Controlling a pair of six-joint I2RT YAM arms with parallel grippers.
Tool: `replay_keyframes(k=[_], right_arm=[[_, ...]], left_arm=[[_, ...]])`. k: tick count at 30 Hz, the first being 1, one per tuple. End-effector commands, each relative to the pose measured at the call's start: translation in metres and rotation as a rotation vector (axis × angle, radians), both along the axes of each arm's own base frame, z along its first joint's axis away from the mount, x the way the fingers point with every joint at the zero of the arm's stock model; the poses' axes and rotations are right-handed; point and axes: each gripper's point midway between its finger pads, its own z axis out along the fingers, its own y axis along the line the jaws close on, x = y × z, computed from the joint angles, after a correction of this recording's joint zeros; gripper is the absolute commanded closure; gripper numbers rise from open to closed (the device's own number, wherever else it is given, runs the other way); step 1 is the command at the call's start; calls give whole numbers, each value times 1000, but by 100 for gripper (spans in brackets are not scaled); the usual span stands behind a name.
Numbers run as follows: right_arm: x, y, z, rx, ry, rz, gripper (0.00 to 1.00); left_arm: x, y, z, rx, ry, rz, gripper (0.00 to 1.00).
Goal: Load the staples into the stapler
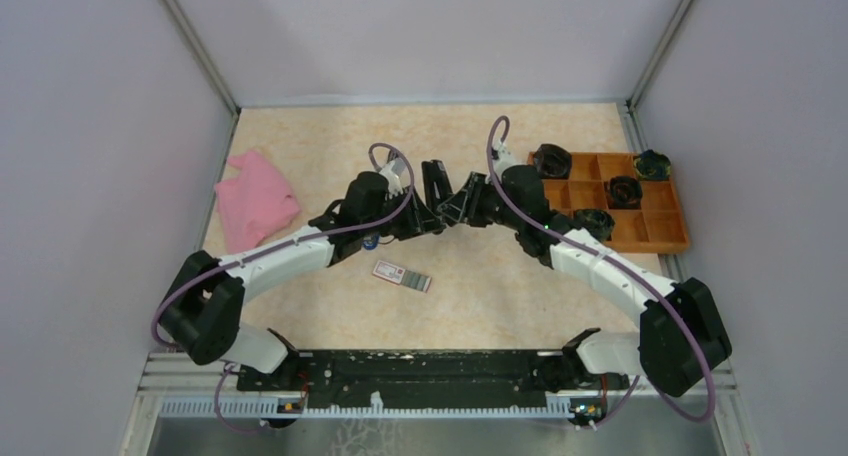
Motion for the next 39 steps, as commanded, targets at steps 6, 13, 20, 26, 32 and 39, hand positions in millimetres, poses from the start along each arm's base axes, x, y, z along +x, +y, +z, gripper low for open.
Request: replay_keyframes(k=[6, 13, 20, 26, 32, 39], right_arm=[[-10, 21, 70, 118, -175, 117, 100], [-8, 4, 71, 98, -169, 126, 100], [7, -26, 74, 40, -172, 108, 100], [31, -52, 85, -17, -184, 81, 100], [64, -67, 94, -31, -179, 84, 100], [103, -67, 86, -48, -134, 117, 100]], left_arm=[[18, 6, -5, 70, -50, 74, 91], [18, 36, -18, 174, -69, 160, 100], [14, 60, -20, 250, -117, 188, 100], [0, 66, -18, 282, -166, 111, 100], [-24, 53, -8, 258, -212, -74, 100], [-58, 27, 14, 155, -290, -295, 100]])
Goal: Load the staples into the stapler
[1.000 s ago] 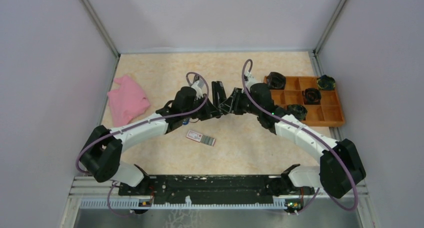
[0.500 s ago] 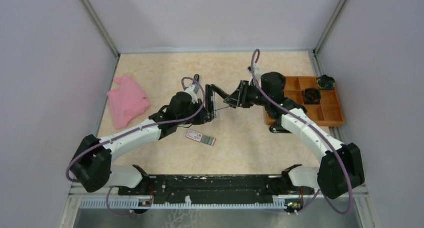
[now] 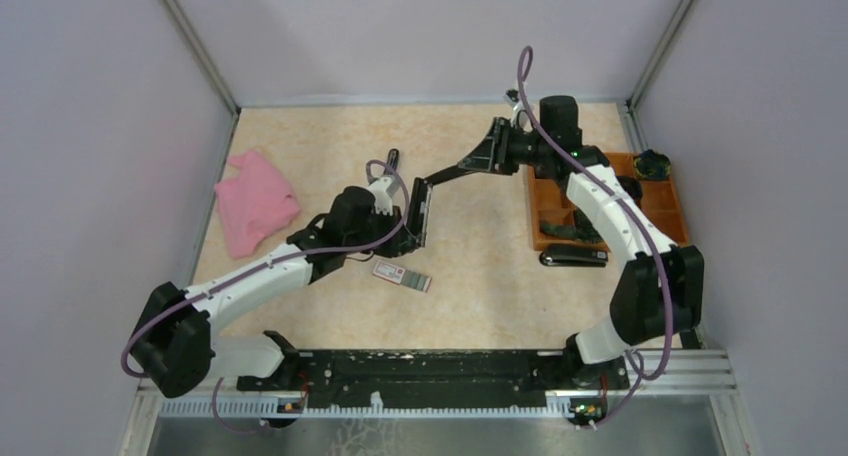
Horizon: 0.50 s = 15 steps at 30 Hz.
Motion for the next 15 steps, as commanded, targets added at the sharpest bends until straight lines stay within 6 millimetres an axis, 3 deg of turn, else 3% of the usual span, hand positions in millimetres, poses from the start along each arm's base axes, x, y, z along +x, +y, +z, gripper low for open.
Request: replay_keyframes(k=[1, 6, 10, 15], right_arm=[[57, -20, 18, -60, -173, -80, 100], [72, -13, 0, -48, -114, -57, 100], [82, -7, -27, -35, -32, -41, 100], [86, 0, -48, -34, 26, -39, 100]], left_arm=[[-35, -22, 29, -95, -56, -229, 100], [-57, -43, 50, -173, -107, -366, 100], [-72, -54, 65, -240, -143, -461, 100], [-85, -63, 73, -298, -145, -533, 100]])
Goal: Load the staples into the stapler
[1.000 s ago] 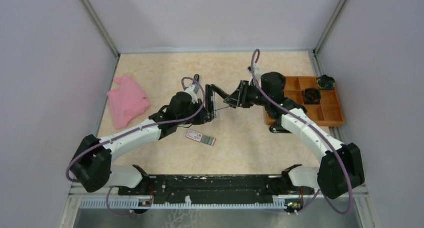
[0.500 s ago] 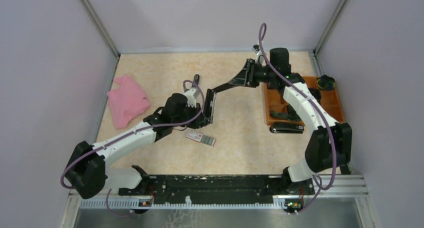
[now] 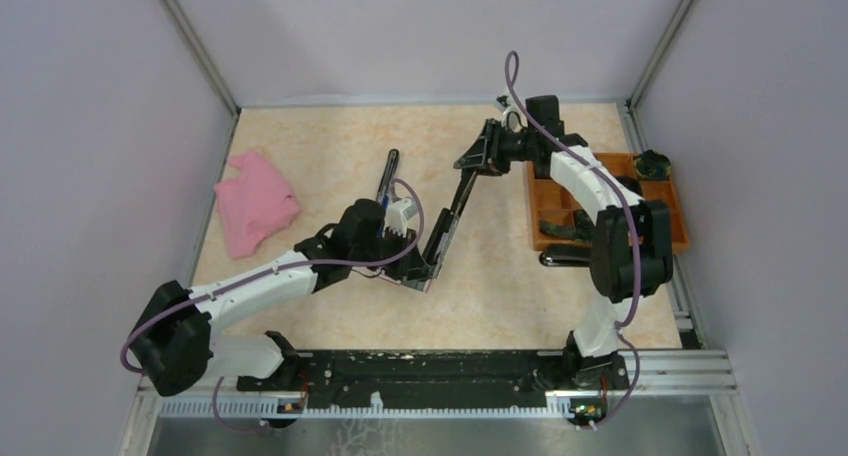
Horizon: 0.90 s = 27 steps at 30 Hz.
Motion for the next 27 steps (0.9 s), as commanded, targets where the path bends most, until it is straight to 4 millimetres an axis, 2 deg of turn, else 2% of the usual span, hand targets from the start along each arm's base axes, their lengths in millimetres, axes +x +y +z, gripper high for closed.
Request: replay_keyframes(k=[1, 5, 10, 13, 20, 25, 27], right_arm=[[39, -5, -2, -63, -173, -51, 99], [39, -2, -9, -61, -158, -60, 87], [44, -4, -2, -56, -169, -86, 69], [50, -12, 6, -54, -188, -115, 61], [58, -31, 36, -61, -266, -180, 52], [40, -37, 51, -58, -289, -210, 49], [31, -39, 50, -51, -277, -232, 47]], left_arm=[[-20, -38, 84, -304, -201, -237, 100], [-22, -39, 85, -324, -192, -239, 100], [-22, -37, 78, -325, -161, -216, 100], [-22, -35, 71, -327, -136, -190, 100], [-18, -33, 59, -324, -93, -133, 100], [-5, -33, 50, -311, -60, -57, 100], [3, -33, 46, -302, -47, -9, 100]])
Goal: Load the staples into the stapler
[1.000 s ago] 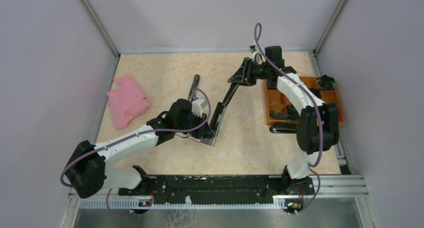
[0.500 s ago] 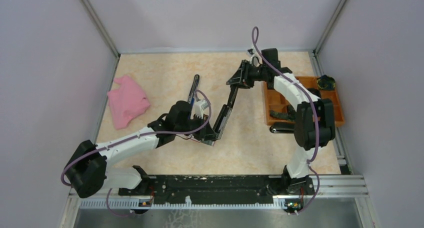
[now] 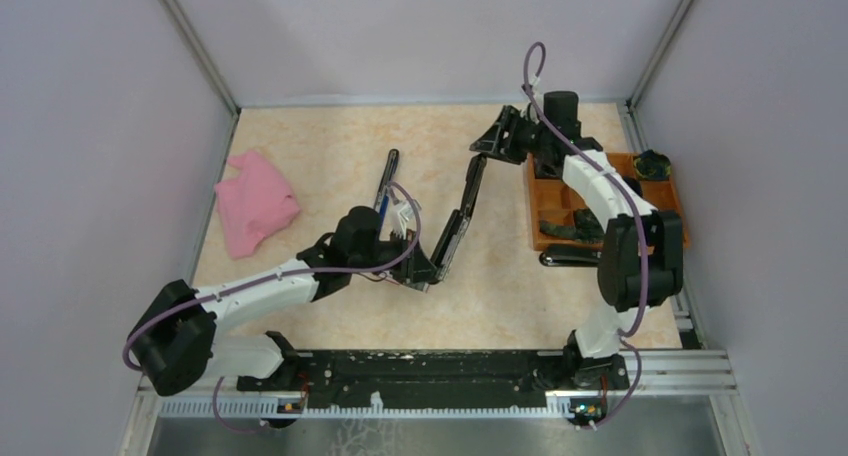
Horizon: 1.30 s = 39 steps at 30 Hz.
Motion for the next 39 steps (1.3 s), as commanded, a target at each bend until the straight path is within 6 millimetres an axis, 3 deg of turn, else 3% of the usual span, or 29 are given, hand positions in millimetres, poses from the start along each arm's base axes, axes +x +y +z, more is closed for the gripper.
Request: replay_keyframes(k=[1, 9, 18, 29, 34, 39], right_arm=[[-16, -8, 52, 22, -157, -51, 45], [-52, -24, 37, 12, -144, -174, 44], [-98, 25, -12, 0, -20, -64, 43], [-111, 48, -51, -39, 65, -29, 45], [-108, 55, -59, -69, 75, -25, 55], [-101, 60, -63, -105, 68, -31, 72]], left_arm=[[25, -11, 27, -102, -69, 78, 100], [45, -17, 11, -75, 10, 162, 100], [57, -27, 2, -81, 64, 200, 100], [64, -35, 3, -116, 115, 202, 100], [64, -38, 2, -115, 123, 192, 100], [66, -37, -3, -93, 123, 198, 100]])
